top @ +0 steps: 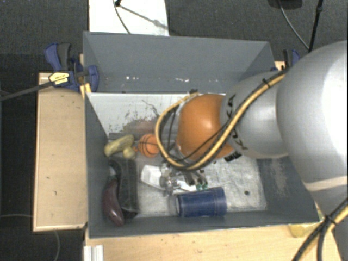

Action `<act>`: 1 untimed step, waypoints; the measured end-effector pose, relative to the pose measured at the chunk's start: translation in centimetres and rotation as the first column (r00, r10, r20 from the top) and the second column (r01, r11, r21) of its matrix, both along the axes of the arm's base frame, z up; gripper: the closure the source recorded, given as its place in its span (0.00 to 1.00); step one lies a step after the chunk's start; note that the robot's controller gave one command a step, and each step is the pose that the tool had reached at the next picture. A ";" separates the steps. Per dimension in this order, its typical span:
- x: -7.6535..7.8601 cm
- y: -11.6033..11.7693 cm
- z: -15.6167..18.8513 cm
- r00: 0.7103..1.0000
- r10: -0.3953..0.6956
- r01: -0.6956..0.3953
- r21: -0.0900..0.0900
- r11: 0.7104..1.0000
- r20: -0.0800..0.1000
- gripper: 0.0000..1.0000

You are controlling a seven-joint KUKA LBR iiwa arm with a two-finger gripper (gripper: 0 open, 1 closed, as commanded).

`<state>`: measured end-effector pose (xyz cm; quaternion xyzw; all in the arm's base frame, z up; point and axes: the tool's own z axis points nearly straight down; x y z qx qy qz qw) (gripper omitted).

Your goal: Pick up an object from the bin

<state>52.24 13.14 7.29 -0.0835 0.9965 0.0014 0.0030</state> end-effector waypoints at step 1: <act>0.0 0.0 0.0 1.000 -0.001 0.001 0.000 1.000 0.000 1.00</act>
Offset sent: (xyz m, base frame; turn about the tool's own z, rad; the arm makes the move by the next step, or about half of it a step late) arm -0.0021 0.0042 0.0986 0.0162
